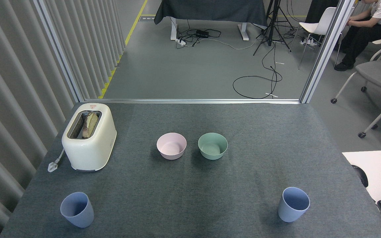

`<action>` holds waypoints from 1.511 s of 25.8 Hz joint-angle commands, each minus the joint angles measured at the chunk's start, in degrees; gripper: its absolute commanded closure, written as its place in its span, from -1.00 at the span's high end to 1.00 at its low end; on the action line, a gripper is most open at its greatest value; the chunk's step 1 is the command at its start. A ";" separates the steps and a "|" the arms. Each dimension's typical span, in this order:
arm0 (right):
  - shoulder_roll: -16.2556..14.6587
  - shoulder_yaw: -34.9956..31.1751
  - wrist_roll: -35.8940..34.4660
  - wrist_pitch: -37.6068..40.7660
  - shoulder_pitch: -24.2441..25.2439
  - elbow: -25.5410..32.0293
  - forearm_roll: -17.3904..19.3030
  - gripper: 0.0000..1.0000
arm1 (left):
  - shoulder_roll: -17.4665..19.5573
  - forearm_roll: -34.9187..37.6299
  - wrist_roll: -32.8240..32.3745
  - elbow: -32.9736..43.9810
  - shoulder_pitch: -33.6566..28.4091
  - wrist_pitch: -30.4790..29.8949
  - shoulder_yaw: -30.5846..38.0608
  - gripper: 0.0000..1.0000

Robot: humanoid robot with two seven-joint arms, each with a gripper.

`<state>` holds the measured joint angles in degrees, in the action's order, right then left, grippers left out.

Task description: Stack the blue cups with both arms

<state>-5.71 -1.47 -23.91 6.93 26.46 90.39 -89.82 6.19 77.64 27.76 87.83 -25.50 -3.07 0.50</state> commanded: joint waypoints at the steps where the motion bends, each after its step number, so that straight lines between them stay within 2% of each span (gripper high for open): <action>1: 0.00 0.24 0.00 0.01 0.00 -0.04 0.00 1.00 | -0.65 -2.93 0.19 0.06 0.80 0.17 0.02 1.00; 4: 0.00 0.24 0.00 0.01 0.00 -0.04 0.00 1.00 | -1.80 -7.33 0.19 0.24 1.24 0.96 0.02 1.00; 7: 0.00 0.15 0.00 -0.07 0.00 -0.04 0.00 1.00 | -1.97 -8.38 -0.07 -0.11 1.33 1.05 0.29 1.00; 10: 0.00 0.24 0.00 -0.07 0.08 -0.04 0.00 1.00 | -1.88 -7.07 -0.07 -0.90 2.30 2.19 0.20 1.00; 16: 0.00 0.33 0.00 -0.07 0.09 -0.30 0.00 1.00 | -1.53 -0.83 -4.20 -4.68 7.04 9.31 -0.15 0.98; 21: 0.00 0.33 0.00 0.01 0.09 -0.39 0.00 1.00 | -1.71 0.05 -4.47 -6.00 9.42 9.84 -0.15 0.98; 39: 0.00 0.42 0.00 -0.07 0.09 -0.83 -0.09 1.00 | -1.80 -1.09 -4.64 -17.87 19.87 11.68 0.29 1.00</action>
<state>-5.71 -1.09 -23.83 6.86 26.54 89.60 -89.91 4.36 76.66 23.14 71.48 -7.02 8.44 0.63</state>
